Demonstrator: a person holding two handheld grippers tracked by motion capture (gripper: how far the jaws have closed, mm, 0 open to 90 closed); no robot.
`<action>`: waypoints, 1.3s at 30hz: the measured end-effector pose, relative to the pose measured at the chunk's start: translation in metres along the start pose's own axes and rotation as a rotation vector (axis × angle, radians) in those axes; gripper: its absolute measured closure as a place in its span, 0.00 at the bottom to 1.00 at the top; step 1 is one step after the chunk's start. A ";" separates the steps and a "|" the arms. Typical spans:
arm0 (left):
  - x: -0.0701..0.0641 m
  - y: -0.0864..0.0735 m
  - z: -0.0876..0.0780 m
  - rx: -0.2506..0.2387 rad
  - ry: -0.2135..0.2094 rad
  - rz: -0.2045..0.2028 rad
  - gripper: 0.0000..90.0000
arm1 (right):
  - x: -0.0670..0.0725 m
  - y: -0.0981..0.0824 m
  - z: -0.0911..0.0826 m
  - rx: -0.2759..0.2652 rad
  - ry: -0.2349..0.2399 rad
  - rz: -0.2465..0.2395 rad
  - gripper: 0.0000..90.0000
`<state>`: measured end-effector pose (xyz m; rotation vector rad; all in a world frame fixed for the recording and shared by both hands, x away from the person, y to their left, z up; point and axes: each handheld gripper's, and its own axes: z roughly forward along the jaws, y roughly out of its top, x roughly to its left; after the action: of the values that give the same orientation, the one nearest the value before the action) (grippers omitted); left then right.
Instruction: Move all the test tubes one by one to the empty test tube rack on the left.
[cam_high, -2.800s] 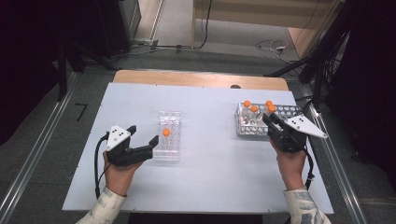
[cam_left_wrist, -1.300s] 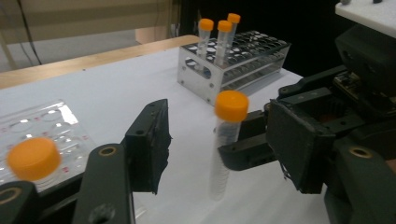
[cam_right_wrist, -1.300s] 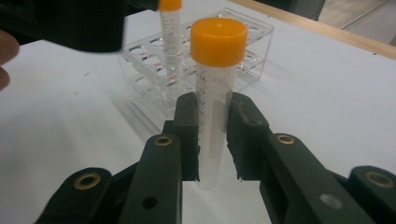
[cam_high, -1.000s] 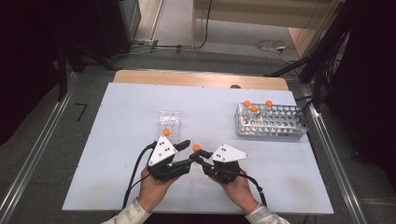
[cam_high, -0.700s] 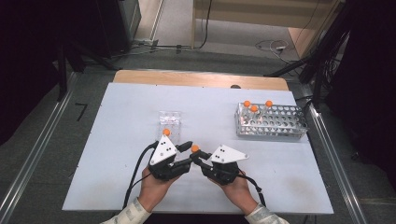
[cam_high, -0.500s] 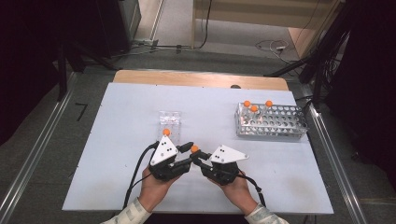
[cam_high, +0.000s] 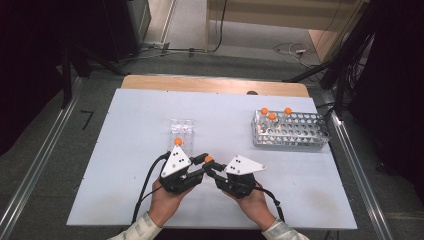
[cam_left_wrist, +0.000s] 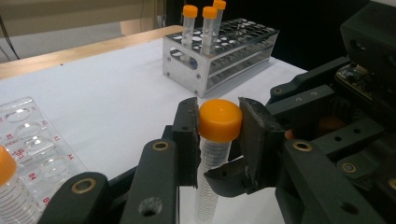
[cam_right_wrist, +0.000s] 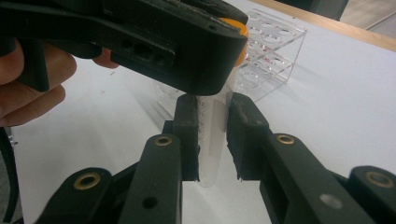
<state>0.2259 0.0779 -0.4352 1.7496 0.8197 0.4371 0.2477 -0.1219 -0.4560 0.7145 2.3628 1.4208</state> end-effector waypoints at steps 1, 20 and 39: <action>0.000 0.000 0.000 0.000 0.000 -0.001 0.77 | 0.000 0.000 0.000 -0.001 0.000 0.000 0.80; 0.020 0.014 -0.013 -0.044 0.039 -0.033 0.78 | -0.005 -0.003 0.002 0.045 -0.027 0.001 0.22; 0.051 0.035 -0.032 -0.122 0.127 -0.070 0.78 | -0.008 -0.004 0.001 0.053 -0.042 0.010 0.23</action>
<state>0.2517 0.1306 -0.3973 1.5886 0.9219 0.5444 0.2543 -0.1271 -0.4602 0.7634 2.3760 1.3378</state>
